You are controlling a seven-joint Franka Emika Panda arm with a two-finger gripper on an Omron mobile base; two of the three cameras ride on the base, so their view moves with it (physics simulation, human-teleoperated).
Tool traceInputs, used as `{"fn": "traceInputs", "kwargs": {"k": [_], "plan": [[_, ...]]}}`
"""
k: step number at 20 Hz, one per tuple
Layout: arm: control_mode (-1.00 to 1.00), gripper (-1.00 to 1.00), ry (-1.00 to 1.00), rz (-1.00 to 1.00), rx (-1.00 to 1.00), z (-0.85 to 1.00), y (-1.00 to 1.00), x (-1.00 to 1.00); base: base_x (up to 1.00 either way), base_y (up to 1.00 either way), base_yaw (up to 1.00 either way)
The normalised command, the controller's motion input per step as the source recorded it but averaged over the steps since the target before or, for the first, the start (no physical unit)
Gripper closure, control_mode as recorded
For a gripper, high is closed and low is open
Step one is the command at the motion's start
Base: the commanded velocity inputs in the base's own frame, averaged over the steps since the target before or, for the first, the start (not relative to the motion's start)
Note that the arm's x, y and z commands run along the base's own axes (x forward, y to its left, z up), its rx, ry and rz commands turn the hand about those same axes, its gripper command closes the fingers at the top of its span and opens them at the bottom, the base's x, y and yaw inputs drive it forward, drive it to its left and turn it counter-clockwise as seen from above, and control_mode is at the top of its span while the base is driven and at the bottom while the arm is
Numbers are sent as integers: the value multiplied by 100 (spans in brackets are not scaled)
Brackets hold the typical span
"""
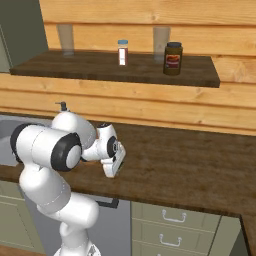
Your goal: Pick up the sponge from the counter and clean the cutting board by briefly scrubbing or pressing down on the cutting board. Once finished, release the sponge.
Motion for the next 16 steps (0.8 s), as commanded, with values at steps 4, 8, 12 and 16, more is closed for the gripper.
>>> {"fn": "traceInputs", "kwargs": {"k": [4,8,12,16], "plan": [[-100,100,0,0,9,4,-56,2,0,0,0],[-100,100,0,0,11,-26,-2,4,0,0,0],[-100,100,0,0,16,-59,0,0,0,0,0],[-100,-100,0,0,7,-40,0,0,0,0,0]]}}
